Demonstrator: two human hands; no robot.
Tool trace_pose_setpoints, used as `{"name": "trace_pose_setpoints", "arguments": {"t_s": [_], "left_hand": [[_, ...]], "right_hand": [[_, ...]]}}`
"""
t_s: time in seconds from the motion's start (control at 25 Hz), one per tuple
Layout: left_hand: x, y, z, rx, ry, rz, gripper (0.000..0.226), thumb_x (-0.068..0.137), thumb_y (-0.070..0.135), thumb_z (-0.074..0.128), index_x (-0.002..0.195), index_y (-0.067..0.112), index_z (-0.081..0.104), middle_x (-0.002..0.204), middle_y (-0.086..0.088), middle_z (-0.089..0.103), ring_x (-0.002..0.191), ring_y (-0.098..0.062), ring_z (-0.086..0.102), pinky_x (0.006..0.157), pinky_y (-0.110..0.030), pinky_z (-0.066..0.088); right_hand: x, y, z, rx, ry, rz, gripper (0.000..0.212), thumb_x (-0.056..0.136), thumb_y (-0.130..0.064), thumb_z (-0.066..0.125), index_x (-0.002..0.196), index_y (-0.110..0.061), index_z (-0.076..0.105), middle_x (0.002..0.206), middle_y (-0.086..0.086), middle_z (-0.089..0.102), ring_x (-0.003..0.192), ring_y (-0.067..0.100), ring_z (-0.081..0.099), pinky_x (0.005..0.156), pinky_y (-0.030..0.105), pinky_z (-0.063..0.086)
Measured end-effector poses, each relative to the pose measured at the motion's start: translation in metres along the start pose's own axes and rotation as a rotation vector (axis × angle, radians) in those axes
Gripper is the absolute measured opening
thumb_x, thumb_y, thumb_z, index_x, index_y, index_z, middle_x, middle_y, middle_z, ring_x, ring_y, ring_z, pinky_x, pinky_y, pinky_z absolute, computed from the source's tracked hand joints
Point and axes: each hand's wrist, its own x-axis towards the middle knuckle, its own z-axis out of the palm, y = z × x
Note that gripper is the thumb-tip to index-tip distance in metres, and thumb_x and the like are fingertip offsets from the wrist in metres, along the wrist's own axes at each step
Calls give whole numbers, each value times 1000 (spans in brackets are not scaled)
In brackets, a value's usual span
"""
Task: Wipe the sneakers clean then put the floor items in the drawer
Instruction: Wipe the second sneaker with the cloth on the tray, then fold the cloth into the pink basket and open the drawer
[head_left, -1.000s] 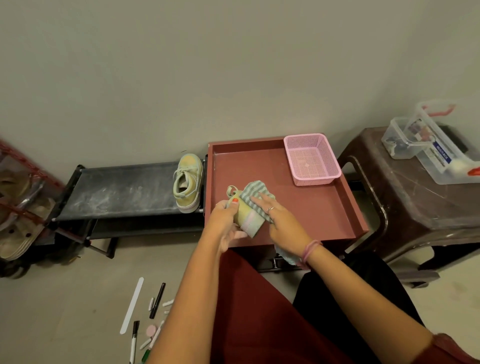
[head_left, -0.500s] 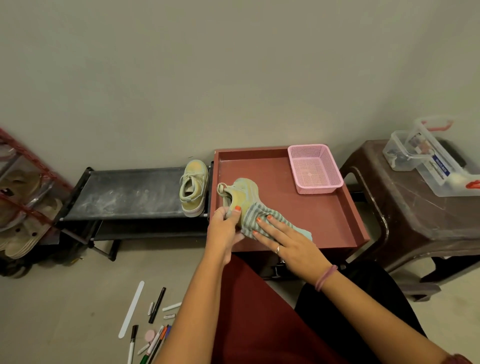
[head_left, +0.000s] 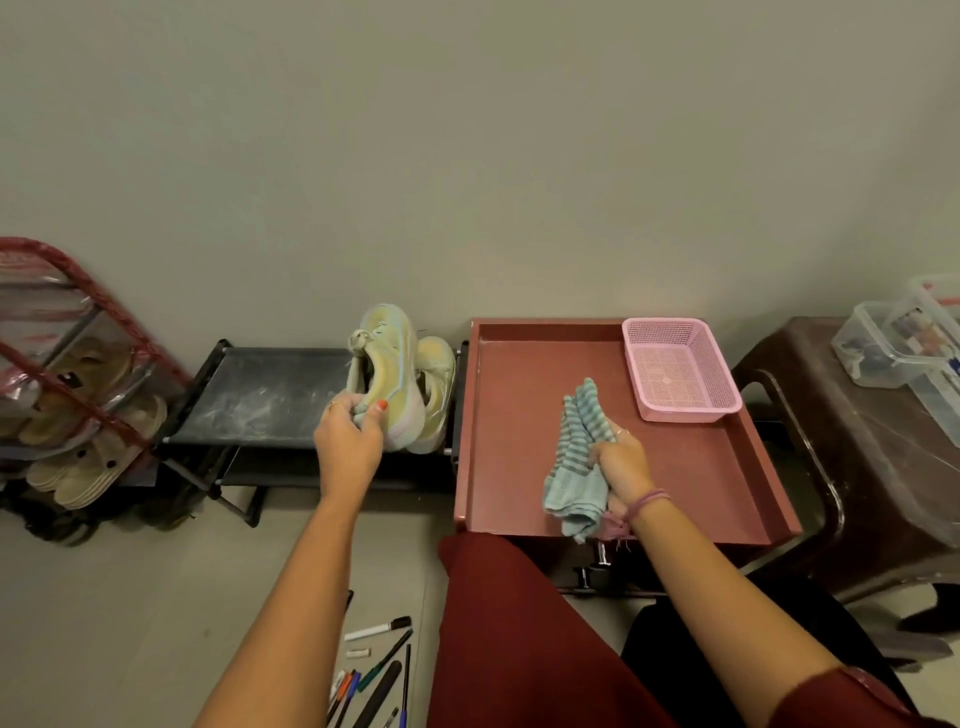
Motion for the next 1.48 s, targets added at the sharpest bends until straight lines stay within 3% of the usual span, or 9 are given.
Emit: {"name": "trace_pose_setpoints", "arguments": {"t_s": [0.24,0.48,0.6,0.72,1.08,1.16,1.28,1.36,1.48], "left_hand": [[47,-59,12,108,20,-24,9,93,10,57,95,1,58,123,-14,55,107,-30,55,95,-40,44],[72,-87,47,84,29,-102,5,94,5,55,93,0,57,133,-12,49,114,-29,54,101,-35,41],[82,-89,61,72,27,-113,8,94,4,54,96,-2,58,137,-12,45,120,-28,51,105,-31,38],[89,-92,71,95,-44,-122,5,95,3,53,96,0,57,143,-11,38,123,-24,47,97,-18,29],[101,-120,72,227,-229,-50,7,92,1,57,87,0,53,141,-10,42,121,-27,49,106,-33,34],[102,-121,72,220,-255,-76,2,92,2,57,92,2,56,144,-10,38,124,-27,48,109,-36,34],[100,-113,67,179,-323,-155,42,90,-3,58,130,6,49,153,-13,26,137,-30,36,115,-41,30],[86,-89,64,108,-172,-216,65,88,-9,53,146,6,30,157,-12,16,143,-27,25,115,-38,28],[43,-40,73,-137,118,-167,56,85,-11,48,135,13,44,149,-12,32,135,-22,39,111,-30,32]], "right_hand": [[24,10,-5,310,38,213,41,79,19,30,108,1,53,96,17,59,83,32,60,57,40,58],[45,36,-21,378,17,307,34,84,4,36,112,-2,54,98,17,62,88,32,60,83,48,51],[50,43,-25,399,-9,324,27,89,-6,40,108,-3,59,94,15,67,84,30,65,79,44,54],[59,54,-28,432,-23,339,30,90,-16,44,111,-3,60,96,15,70,82,28,69,82,44,55],[64,64,-26,488,-43,355,37,91,-23,47,120,-4,58,101,14,68,88,28,67,88,45,49],[60,60,-25,507,-55,356,38,91,-23,47,121,-3,58,102,15,68,89,28,67,88,45,49],[53,53,-25,512,-80,360,42,88,-25,50,123,-3,57,108,16,67,94,30,65,94,47,46],[45,47,-25,519,-107,362,56,76,-26,64,127,-4,56,117,17,63,101,31,62,99,48,43],[29,32,-25,524,-173,338,57,70,-27,70,122,-5,60,118,16,63,101,30,64,91,46,50]]}}
